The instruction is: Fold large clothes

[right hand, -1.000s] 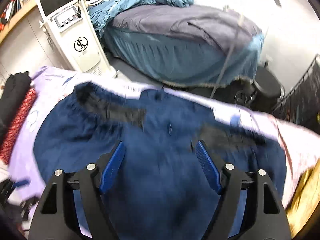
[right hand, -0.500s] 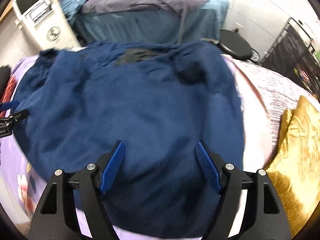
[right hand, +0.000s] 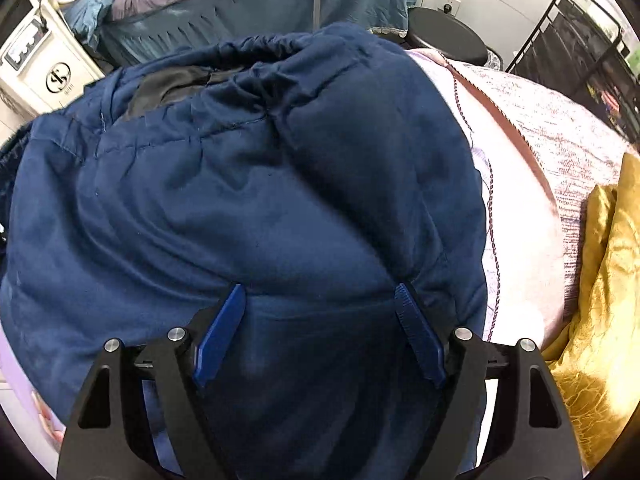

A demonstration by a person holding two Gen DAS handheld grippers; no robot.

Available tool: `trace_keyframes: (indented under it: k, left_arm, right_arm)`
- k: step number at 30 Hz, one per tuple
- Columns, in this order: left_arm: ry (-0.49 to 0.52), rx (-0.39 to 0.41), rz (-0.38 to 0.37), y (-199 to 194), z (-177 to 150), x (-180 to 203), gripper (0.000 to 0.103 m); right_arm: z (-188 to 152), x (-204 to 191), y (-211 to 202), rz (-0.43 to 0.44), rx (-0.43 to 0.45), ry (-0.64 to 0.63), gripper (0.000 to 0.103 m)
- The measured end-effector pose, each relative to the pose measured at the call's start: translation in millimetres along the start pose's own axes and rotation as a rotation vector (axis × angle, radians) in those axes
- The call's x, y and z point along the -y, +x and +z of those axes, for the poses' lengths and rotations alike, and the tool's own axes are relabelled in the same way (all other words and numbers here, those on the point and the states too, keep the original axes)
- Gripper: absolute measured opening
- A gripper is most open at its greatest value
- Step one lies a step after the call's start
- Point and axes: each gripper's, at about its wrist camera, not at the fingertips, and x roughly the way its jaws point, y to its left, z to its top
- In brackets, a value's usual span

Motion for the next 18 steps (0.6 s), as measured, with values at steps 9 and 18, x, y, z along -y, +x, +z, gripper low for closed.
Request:
trace_keyframes:
  k: [9, 18]
  left_arm:
    - [0.003, -0.015, -0.037, 4.6, 4.2, -12.8, 0.097]
    - [-0.076, 0.100, -0.088, -34.6, -5.0, -24.7, 0.097]
  right_arm:
    - [-12.5, -4.5, 4.1, -0.036, 0.062, -0.009, 0.079]
    - [-20.0, 24.3, -31.4, 0.083, 0.141, 0.112, 0.079]
